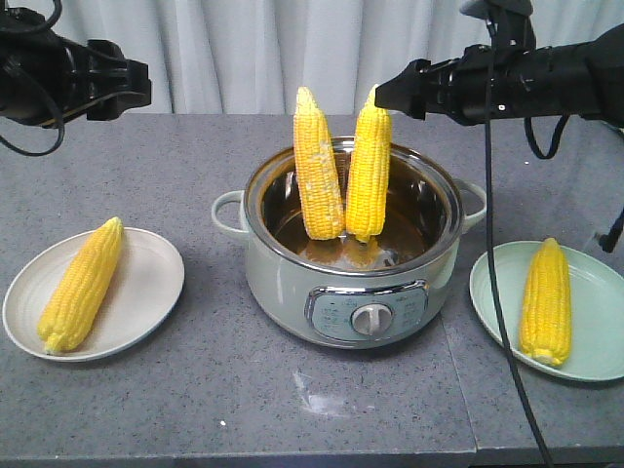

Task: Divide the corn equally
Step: 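Move both grippers back over the pot and grasp another cob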

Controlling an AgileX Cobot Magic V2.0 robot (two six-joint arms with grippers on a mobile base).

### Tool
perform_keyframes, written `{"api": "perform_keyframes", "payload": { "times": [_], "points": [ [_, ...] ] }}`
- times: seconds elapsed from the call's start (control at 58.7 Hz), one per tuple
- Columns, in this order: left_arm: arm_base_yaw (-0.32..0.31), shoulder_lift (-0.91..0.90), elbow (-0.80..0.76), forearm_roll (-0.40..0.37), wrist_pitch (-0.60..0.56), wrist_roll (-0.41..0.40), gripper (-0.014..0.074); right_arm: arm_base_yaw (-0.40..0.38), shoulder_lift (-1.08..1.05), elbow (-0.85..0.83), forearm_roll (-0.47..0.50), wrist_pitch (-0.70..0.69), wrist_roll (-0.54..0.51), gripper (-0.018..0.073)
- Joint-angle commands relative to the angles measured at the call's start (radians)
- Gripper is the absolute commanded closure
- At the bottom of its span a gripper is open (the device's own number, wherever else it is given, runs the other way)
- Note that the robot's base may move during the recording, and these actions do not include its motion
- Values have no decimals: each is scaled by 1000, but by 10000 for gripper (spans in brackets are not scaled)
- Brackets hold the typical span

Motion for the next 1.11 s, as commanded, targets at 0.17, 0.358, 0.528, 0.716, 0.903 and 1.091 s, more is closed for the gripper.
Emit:
{"api": "perform_keyframes", "payload": {
  "times": [0.17, 0.358, 0.528, 0.716, 0.903, 1.091],
  "points": [
    [-2, -23, -30, -13, -68, -2, 147, 44, 28, -60, 25, -53, 26, -22],
    [-2, -23, -30, -13, -68, -2, 147, 44, 46, -60, 25, -46, 29, 8],
    [-2, -23, -30, -13, -68, -2, 147, 44, 46, -60, 26, -46, 21, 208],
    [-2, -23, -30, -14, -68, -2, 147, 44, 46, -60, 44, -48, -12, 485],
    [-2, -23, -30, -14, -68, -2, 147, 44, 37, -60, 71, -48, -55, 568],
    [-2, -23, -30, -14, -67, -2, 147, 42, -5, -60, 70, -72, -82, 568]
  ]
}}
